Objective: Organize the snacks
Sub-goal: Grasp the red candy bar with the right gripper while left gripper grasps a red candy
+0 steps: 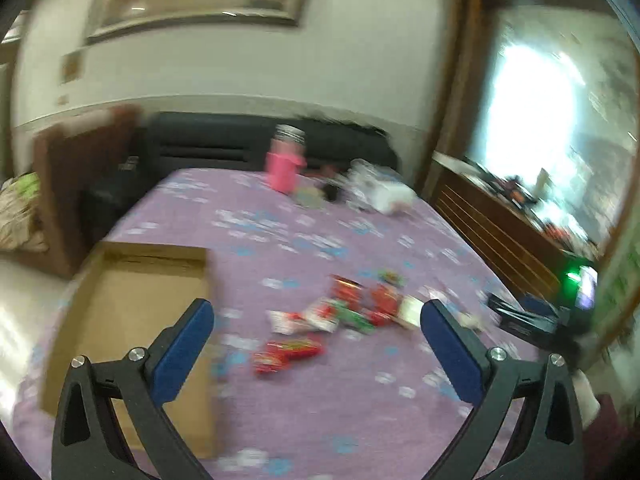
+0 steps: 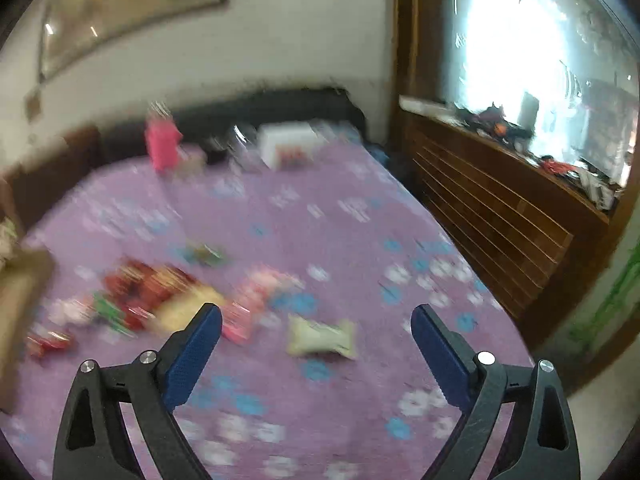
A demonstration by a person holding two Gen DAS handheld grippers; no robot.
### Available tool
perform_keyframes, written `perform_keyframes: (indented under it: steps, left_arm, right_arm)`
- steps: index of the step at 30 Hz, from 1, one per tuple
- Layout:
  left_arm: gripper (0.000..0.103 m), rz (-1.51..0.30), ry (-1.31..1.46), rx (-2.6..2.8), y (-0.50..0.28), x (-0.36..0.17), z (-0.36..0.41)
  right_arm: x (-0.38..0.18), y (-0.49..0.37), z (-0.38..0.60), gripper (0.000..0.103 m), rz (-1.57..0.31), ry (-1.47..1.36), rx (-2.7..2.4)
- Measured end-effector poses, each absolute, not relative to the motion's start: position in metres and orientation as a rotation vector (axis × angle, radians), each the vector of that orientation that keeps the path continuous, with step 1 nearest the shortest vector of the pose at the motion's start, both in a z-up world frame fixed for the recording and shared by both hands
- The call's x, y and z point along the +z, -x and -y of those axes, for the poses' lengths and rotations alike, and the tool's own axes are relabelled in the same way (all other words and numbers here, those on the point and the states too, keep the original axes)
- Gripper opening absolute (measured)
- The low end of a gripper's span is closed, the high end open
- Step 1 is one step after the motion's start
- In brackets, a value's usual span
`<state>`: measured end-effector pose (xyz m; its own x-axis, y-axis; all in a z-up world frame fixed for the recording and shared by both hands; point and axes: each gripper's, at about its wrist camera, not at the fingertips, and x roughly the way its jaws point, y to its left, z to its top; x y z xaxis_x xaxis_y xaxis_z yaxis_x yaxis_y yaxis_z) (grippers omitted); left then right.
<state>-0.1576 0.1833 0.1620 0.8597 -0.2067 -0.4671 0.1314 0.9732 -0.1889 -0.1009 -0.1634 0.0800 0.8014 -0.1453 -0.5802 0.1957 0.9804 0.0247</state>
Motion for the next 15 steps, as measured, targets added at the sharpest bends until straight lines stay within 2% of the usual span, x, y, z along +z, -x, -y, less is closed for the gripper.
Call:
perform_keyframes:
  steps: [5,7,8,9,15]
  left_arm:
    - [0.103,-0.381,0.151,-0.009,0.176,0.179,-0.234]
    - [0.103,-0.363,0.134,0.031,0.183,0.182,-0.248]
    - [0.103,-0.365,0.133,0.039,0.183,0.181,-0.254]
    - [0.103,-0.377,0.14,0.039,0.181,0.179,-0.258]
    - [0.103,-0.453,0.184,0.043,0.168,0.164,-0.269]
  right_arm:
    - [0.101,0.084,0.12,0.095,-0.679,-0.174,0.088]
    - [0.094,0.066,0.092,0.076,-0.758,-0.212,0.221]
    - [0.089,0.056,0.077,0.058,-0.794,-0.22,0.265]
    - [0.082,0.044,0.06,0.047,-0.837,-0.221,0.307]
    - [0.046,0.005,-0.025,0.045,-0.978,-0.226,0.447]
